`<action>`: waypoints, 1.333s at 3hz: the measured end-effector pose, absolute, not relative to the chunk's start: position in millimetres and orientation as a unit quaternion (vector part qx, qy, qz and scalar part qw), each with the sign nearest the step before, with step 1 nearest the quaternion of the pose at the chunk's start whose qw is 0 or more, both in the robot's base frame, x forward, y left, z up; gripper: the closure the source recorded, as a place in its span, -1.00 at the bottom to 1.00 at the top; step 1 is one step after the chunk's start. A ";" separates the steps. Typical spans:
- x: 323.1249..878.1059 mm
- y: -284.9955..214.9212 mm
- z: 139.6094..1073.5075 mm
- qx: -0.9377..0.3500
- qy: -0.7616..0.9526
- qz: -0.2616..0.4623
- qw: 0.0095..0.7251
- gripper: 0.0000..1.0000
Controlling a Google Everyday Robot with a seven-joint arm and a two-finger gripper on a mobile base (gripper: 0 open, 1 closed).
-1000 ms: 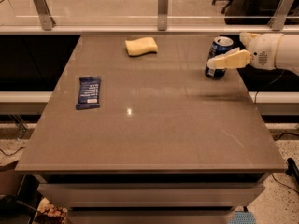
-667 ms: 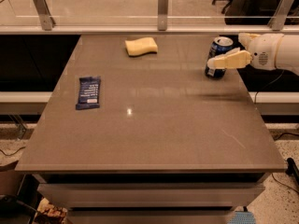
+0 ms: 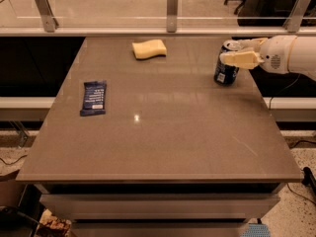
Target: Move pepsi can near rxbar blueberry
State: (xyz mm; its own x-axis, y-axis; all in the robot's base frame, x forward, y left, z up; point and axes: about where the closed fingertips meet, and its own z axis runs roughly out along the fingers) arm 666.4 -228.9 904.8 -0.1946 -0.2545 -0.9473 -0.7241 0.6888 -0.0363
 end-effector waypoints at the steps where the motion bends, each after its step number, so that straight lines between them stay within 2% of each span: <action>1: 667.0 -226.1 904.2 -0.331 0.741 0.218 0.542 0.36; 2: 667.6 -223.4 903.6 -0.332 0.741 0.220 0.541 0.82; 3: 668.1 -221.1 903.1 -0.333 0.740 0.221 0.540 1.00; 4: 668.2 -217.8 904.6 -0.336 0.740 0.223 0.538 1.00</action>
Offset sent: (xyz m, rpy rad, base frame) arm 0.0006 0.0025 -0.0006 0.0008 0.0009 0.0039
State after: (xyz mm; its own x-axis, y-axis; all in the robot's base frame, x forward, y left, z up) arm 668.2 -217.8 904.6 -0.1946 -0.2570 -0.9466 -0.7377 0.6743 -0.0314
